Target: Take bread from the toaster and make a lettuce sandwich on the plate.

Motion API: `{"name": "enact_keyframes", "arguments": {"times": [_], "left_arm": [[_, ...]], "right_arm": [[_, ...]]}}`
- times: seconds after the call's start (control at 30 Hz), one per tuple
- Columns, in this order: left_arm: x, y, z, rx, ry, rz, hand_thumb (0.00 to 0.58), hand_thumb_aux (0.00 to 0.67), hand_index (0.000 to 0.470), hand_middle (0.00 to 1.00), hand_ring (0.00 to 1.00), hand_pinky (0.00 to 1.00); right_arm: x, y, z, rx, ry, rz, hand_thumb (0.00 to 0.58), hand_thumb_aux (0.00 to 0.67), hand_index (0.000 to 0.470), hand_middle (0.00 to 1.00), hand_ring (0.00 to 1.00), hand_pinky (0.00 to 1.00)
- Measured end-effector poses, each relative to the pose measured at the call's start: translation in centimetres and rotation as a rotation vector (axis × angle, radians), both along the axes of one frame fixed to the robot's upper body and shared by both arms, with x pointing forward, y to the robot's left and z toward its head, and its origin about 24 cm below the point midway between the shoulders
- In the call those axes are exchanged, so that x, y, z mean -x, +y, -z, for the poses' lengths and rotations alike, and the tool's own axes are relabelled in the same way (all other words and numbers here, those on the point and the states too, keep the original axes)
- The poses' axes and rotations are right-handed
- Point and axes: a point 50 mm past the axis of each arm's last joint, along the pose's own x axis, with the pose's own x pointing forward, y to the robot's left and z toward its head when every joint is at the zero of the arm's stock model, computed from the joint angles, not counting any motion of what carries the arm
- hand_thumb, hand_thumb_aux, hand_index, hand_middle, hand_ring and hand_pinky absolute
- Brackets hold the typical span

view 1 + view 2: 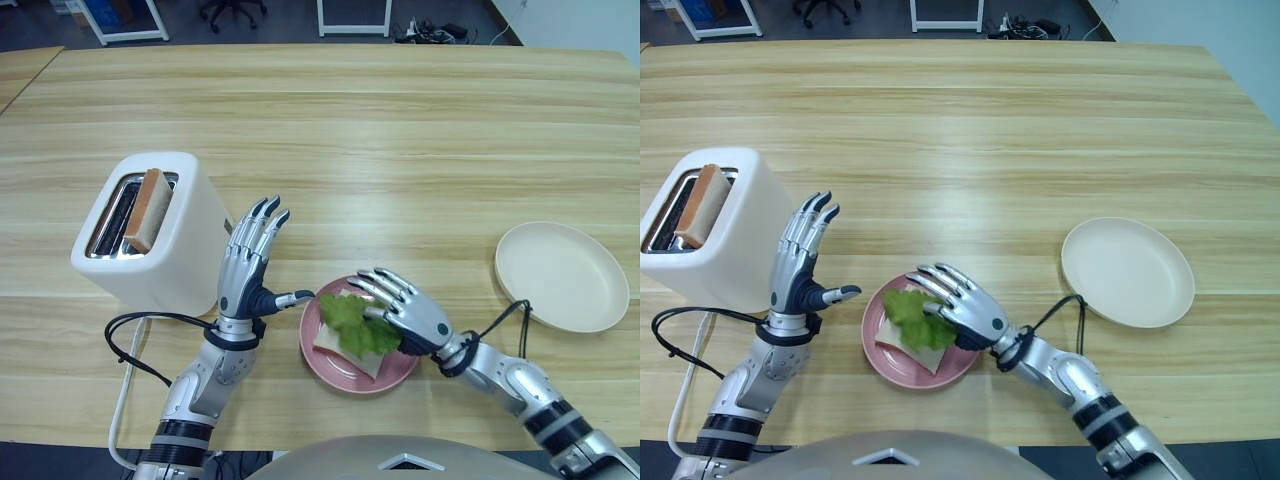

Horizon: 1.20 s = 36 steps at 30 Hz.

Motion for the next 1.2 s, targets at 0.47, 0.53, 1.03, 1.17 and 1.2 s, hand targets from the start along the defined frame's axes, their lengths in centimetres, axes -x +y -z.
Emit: {"name": "enact_keyframes", "arguments": {"times": [0.47, 0.53, 1.03, 1.17, 1.2], "left_arm": [[-0.2, -0.3, -0.1, -0.002, -0.001, 0.017, 0.000, 0.000, 0.000, 0.00, 0.00, 0.00], [-0.2, -0.5, 0.0, -0.002, 0.006, 0.027, 0.000, 0.000, 0.000, 0.00, 0.00, 0.00], [0.1, -1.3, 0.7, 0.000, 0.039, 0.066, 0.000, 0.000, 0.000, 0.00, 0.00, 0.00], [0.5, 0.3, -0.4, -0.013, -0.009, -0.017, 0.000, 0.000, 0.000, 0.00, 0.00, 0.00], [0.9, 1.1, -0.9, -0.021, -0.029, -0.058, 0.000, 0.000, 0.000, 0.00, 0.00, 0.00]], "right_arm": [[0.7, -1.1, -0.7, 0.077, 0.069, -0.019, 0.567, 0.570, 0.400, 0.00, 0.00, 0.00], [0.2, -0.3, -1.1, 0.050, 0.039, -0.013, 0.470, 0.378, 0.265, 0.00, 0.00, 0.00], [-1.4, 0.8, -1.6, 0.035, -0.030, 0.076, 0.000, 0.000, 0.000, 0.00, 0.00, 0.00], [-1.5, -0.8, -1.6, 0.053, -0.033, 0.117, 0.000, 0.000, 0.000, 0.00, 0.00, 0.00], [-1.5, -1.3, -1.7, 0.055, -0.033, 0.131, 0.000, 0.000, 0.000, 0.00, 0.00, 0.00]]}}
